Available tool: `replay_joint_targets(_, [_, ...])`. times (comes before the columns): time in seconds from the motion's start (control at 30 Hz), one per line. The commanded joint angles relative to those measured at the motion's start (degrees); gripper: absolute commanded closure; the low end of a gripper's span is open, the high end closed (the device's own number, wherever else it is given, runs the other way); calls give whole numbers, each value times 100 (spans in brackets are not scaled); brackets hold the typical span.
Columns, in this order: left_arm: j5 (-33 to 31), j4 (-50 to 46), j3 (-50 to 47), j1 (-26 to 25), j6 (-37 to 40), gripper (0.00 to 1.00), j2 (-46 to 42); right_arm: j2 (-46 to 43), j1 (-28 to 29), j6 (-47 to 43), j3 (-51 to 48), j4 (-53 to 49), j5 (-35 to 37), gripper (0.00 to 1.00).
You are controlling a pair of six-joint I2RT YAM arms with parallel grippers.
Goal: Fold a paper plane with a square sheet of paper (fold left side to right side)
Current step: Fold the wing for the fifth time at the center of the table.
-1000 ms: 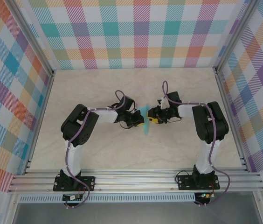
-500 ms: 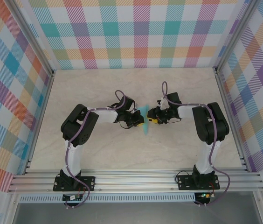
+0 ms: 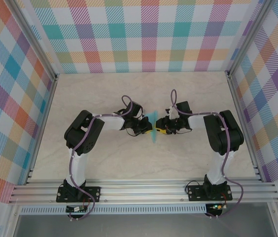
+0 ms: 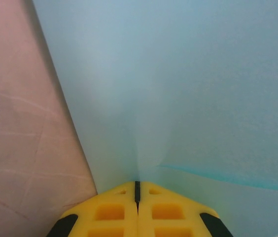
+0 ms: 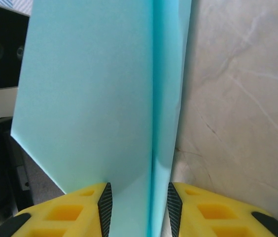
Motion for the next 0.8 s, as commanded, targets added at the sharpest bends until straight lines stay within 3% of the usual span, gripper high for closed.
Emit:
replay_joint_targets(0.0, [-239, -289, -76, 72, 82, 100, 105, -18, 118, 29, -187, -140, -112, 64])
replay_joint_targets(0.77, [-404, -389, -242, 125, 179, 100, -243, 465, 318, -27, 182, -762, 535, 68])
